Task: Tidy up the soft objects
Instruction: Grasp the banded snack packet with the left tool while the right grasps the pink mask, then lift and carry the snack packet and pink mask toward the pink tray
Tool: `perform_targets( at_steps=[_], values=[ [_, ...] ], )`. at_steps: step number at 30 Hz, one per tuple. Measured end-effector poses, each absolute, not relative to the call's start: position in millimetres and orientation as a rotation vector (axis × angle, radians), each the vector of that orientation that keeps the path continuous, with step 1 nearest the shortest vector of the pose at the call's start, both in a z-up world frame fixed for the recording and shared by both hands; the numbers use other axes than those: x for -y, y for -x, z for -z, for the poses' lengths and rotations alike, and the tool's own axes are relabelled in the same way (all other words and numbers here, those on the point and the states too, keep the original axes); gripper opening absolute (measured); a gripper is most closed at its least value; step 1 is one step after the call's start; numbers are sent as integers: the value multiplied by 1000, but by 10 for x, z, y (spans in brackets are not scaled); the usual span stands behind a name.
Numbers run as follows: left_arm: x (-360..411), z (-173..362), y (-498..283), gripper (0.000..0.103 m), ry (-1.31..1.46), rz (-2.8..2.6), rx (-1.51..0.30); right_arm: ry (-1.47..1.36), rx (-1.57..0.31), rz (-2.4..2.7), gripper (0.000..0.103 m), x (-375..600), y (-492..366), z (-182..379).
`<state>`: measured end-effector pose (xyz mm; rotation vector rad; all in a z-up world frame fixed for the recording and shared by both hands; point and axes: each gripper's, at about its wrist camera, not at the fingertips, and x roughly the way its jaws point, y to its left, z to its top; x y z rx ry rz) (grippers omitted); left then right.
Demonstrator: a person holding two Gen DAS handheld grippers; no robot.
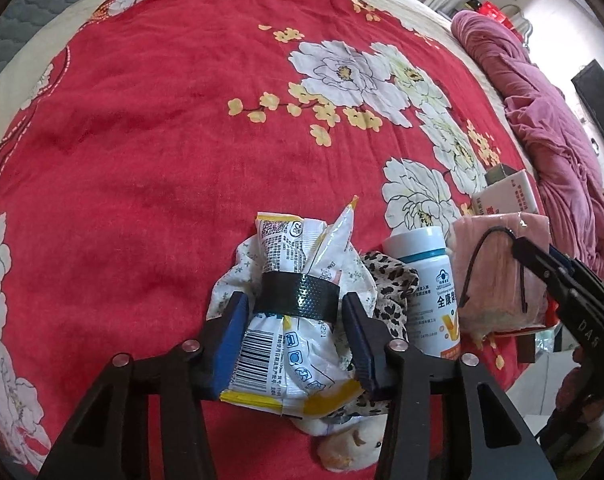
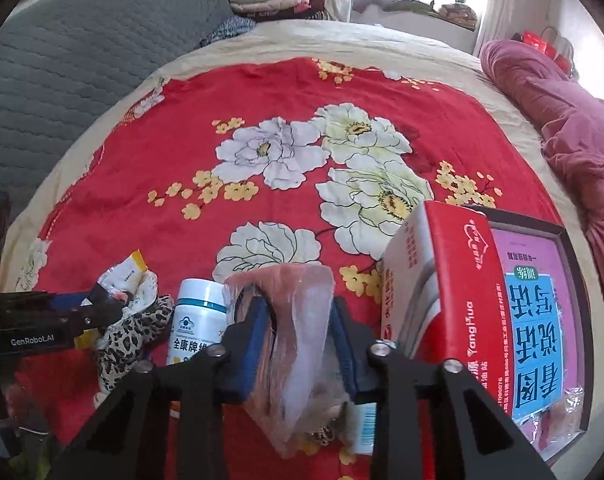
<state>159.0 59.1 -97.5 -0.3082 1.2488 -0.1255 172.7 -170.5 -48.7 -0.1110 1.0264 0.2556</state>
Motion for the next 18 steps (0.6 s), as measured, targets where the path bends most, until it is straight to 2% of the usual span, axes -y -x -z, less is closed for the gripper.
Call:
perform_targets(
  at_steps=[5, 11, 18],
  values=[
    [-569, 928, -1549, 47, 291, 130, -1242, 63, -994, -299, 19, 1819, -1668, 402],
    [-563, 899, -1551, 46, 292, 148, -1240, 108, -960, -397, 19, 1677, -1556, 295],
    [-571, 954, -1587, 46, 296, 151, -1251, 108, -1076, -410, 19, 1509, -1623, 569]
  ],
)
